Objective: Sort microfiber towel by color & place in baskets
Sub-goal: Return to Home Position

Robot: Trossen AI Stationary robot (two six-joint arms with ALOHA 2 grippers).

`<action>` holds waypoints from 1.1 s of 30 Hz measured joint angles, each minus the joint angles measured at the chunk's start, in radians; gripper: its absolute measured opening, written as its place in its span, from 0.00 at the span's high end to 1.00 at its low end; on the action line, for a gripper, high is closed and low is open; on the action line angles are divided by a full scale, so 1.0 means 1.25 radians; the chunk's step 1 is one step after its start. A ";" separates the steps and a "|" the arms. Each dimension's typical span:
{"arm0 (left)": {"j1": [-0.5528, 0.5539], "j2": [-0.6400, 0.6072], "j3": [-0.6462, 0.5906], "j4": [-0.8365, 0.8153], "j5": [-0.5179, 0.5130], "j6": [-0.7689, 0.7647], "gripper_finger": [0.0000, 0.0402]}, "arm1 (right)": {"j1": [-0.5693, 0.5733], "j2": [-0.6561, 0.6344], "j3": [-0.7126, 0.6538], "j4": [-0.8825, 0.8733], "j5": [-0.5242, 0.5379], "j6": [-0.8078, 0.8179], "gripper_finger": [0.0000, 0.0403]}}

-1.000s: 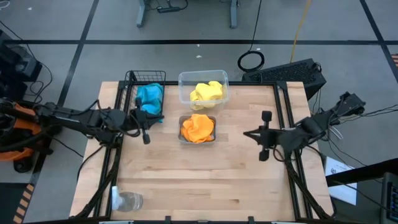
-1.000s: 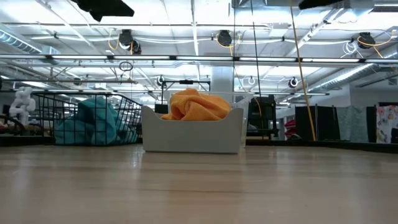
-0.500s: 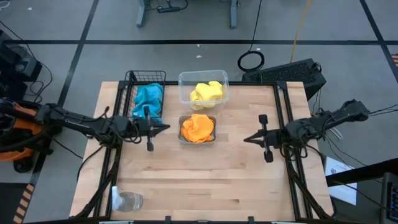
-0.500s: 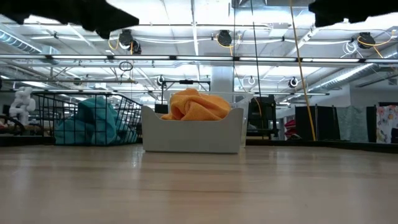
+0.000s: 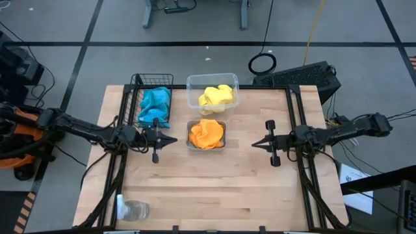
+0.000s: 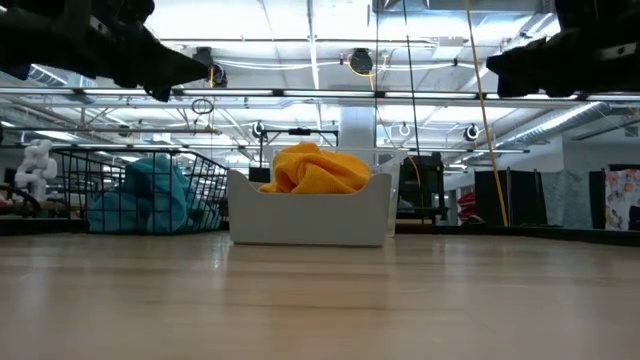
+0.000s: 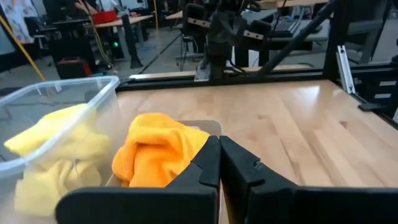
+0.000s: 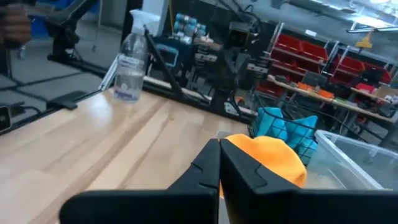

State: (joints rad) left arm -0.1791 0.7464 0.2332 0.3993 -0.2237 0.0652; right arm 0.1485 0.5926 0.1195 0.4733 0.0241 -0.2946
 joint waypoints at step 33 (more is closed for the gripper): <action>0.001 -0.011 -0.181 0.219 0.054 0.106 0.98 | -0.073 0.000 -0.085 0.006 -0.018 0.127 1.00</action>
State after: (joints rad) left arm -0.1773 0.7328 0.0067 0.6728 -0.1566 0.1982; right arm 0.0574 0.5927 0.0135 0.4812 0.0019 -0.1355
